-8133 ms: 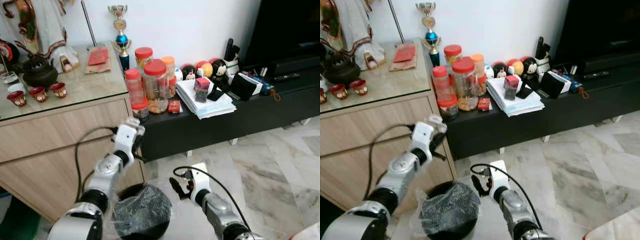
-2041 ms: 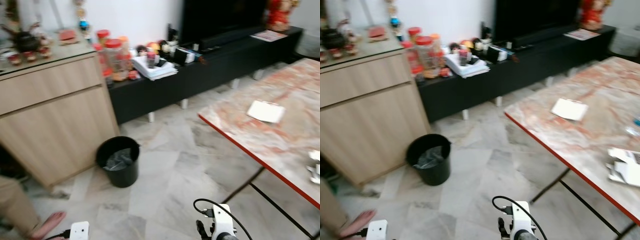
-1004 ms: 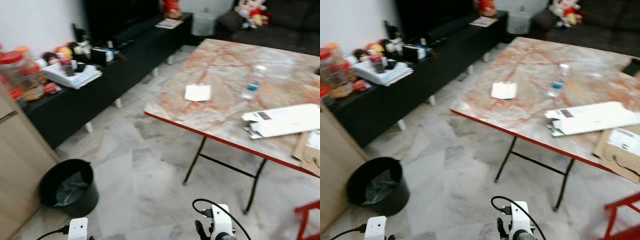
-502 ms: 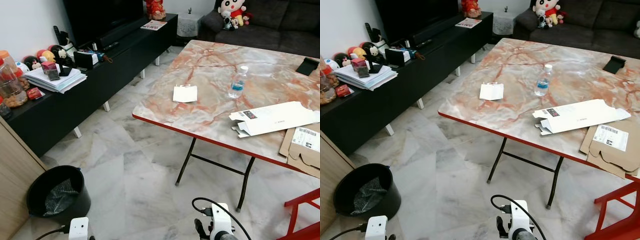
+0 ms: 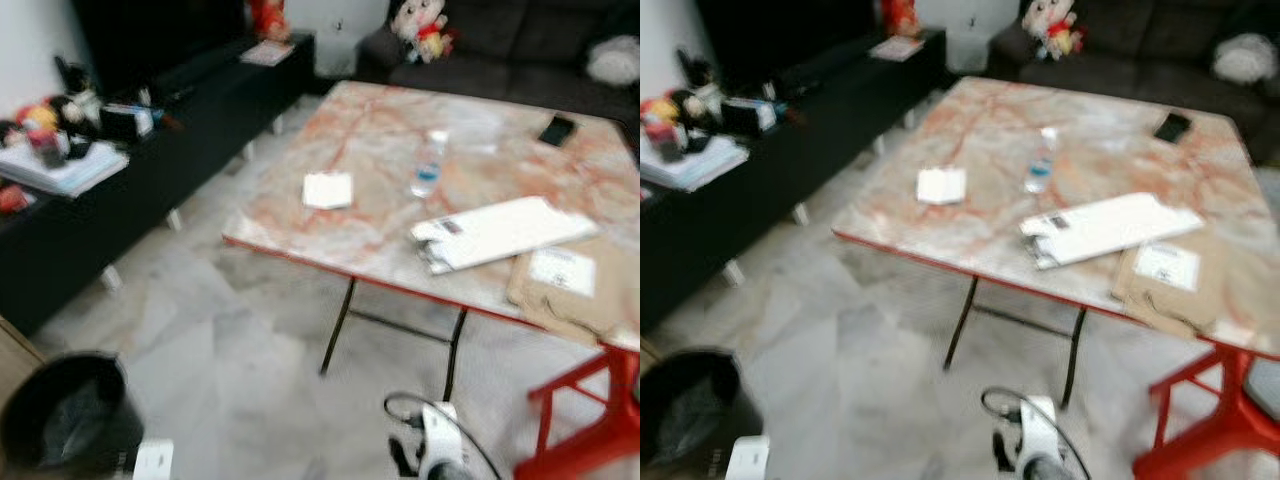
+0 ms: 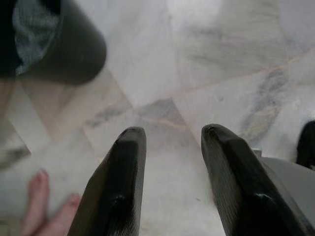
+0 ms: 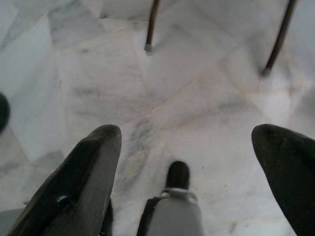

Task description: Picking trash to rubbish bin

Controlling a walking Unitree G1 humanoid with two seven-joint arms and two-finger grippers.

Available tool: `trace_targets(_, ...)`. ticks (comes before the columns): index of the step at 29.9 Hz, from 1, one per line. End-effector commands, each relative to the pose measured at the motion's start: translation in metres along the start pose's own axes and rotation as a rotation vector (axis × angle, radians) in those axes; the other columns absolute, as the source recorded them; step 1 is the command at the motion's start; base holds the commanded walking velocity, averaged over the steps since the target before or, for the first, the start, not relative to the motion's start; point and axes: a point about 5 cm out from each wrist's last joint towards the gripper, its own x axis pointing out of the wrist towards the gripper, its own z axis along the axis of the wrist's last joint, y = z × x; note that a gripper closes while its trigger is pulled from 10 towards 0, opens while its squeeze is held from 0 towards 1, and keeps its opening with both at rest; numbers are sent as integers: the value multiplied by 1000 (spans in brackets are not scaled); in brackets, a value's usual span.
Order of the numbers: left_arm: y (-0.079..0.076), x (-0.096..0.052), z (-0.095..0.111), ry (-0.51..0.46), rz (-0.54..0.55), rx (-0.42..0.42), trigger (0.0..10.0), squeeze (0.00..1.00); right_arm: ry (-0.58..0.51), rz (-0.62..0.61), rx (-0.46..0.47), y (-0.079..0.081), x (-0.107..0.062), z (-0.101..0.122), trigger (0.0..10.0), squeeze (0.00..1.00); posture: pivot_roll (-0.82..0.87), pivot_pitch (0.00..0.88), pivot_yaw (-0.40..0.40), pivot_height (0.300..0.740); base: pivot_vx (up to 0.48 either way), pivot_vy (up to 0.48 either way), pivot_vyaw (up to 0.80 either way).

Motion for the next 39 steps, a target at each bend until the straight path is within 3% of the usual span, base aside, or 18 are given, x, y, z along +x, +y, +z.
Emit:
trace_targets(1, 2, 0, -2, 11, 4, 8, 10000, 0, 11, -16, 7, -5, -1, -3, 10000, 0, 50, 7, 35, 740, 0, 0, -738)
trace_targets(9, 2, 0, -2, 9, 4, 9, 10000, 0, 11, -15, 6, -4, -1, -3, 10000, 0, 50, 7, 35, 740, 0, 0, -736)
trace_targets(14, 4, -1, 2, -27, 19, 19, 10000, 0, -13, 1, -4, -2, 0, 1, 10000, 0, 50, 5, 35, 740, 0, 0, 0)
trace_targets(21, 9, -3, 34, -287, 47, 20, 10000, 0, -109, 44, -63, -3, 1, 20, 10000, 0, 62, 11, 34, 740, 0, 0, 0)
trace_targets(24, 16, -11, 58, -466, 77, 16, 10000, 0, -194, 44, -86, -9, 0, 37, 10000, 0, 63, 15, 33, 740, 0, 0, 0)
trace_targets(25, 18, -20, 81, -614, 81, 47, 10000, 0, -266, 48, -93, -13, -1, 53, 10000, 0, 63, 17, 30, 740, 0, 0, 0)
trace_targets(30, 13, -46, 137, -883, 71, 110, 10000, 0, -419, 80, -116, -10, -3, 91, 10000, 0, 73, 14, 27, 740, 0, 0, 0)
trace_targets(31, 7, -59, 163, -987, 58, 131, 10000, 0, -502, 105, -126, -4, -5, 112, 10000, 0, 78, 8, 28, 740, 0, 0, 0)
trace_targets(35, -1, -71, 188, -1080, 43, 138, 10000, 0, -591, 134, -133, 5, -8, 135, 10000, 0, 75, 5, 30, 740, 0, 0, 0)
trace_targets(38, -21, -90, 232, -1207, -11, 107, 10000, 0, -785, 210, -135, 30, -20, 184, 10000, 0, 71, 0, 34, 740, 0, 0, 0)
trace_targets(39, -24, -93, 237, -1215, -20, 107, 10000, 0, -813, 224, -137, 35, -23, 191, 10000, 0, 71, 0, 34, 740, 0, 0, 0)
